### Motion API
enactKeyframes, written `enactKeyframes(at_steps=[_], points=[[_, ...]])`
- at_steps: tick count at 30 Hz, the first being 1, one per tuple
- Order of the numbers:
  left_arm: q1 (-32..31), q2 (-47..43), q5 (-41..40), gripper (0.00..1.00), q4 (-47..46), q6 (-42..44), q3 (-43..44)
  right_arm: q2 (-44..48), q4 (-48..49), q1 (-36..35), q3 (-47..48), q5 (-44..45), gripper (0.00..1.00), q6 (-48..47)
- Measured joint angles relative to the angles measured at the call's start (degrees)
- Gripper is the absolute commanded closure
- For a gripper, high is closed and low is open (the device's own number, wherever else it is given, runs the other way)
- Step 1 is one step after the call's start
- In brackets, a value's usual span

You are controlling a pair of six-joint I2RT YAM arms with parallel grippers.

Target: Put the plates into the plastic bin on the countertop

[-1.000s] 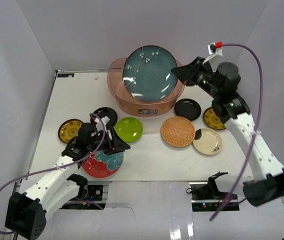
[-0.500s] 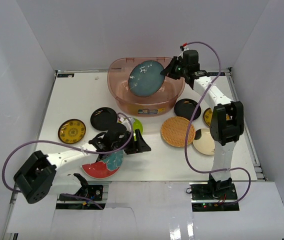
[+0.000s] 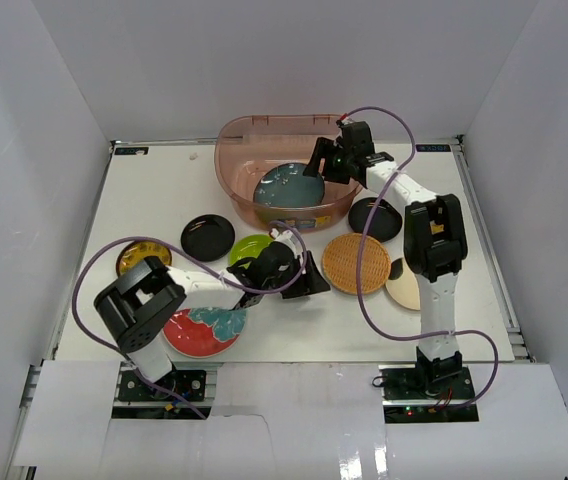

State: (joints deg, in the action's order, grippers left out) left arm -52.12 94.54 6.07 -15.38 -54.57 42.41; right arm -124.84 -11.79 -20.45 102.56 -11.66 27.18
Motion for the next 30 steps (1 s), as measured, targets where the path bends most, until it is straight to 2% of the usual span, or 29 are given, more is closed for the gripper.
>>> enactKeyframes(at_steps=[2,5,9,12,15,19,22,24,27,30], points=[[-0.3,2.3,-0.8,0.26,-0.6,-0.1,1.0,0.2,0.0,-0.6,0.0,1.2,0.09,-0.9],[-0.7,4.4,-2.9,0.26,-2.1,-0.5,1.4,1.7,-0.1,-1.5,0.0,3.0,0.02,-1.9],[-0.9,6.1,-6.3,0.26,-5.0,-1.5,1.9,7.4,0.4,-2.4,-2.8,4.0,0.02,-2.4],[-0.9,8.2,-8.7,0.27,-8.7,-2.8,2.5,15.0,3.0,-2.7,-8.6,3.9,0.02,-2.3],[-0.9,11.5,-10.4,0.33,-10.6,-3.7,5.2,21.6,5.0,-2.7,-13.2,3.5,0.02,-2.3],[-0.9,15.7,-12.5,0.53,-12.9,-4.5,8.2,31.2,8.3,-2.6,-21.8,2.1,0.02,-2.1],[-0.9,17.4,-15.0,0.88,-13.9,-5.5,8.5,40.4,11.3,-2.7,-30.8,0.9,0.06,-1.2],[-0.9,17.6,-15.8,0.98,-15.9,-7.6,8.3,47.7,13.8,-2.8,-37.9,-0.5,0.07,0.3],[-0.9,15.8,-16.6,1.00,-17.4,-8.0,7.2,59.4,16.0,-4.2,-48.6,-0.9,0.07,2.2],[-0.9,11.8,-16.5,1.00,-16.4,-7.6,3.1,69.2,15.1,-6.4,-54.9,-1.1,0.08,2.6]])
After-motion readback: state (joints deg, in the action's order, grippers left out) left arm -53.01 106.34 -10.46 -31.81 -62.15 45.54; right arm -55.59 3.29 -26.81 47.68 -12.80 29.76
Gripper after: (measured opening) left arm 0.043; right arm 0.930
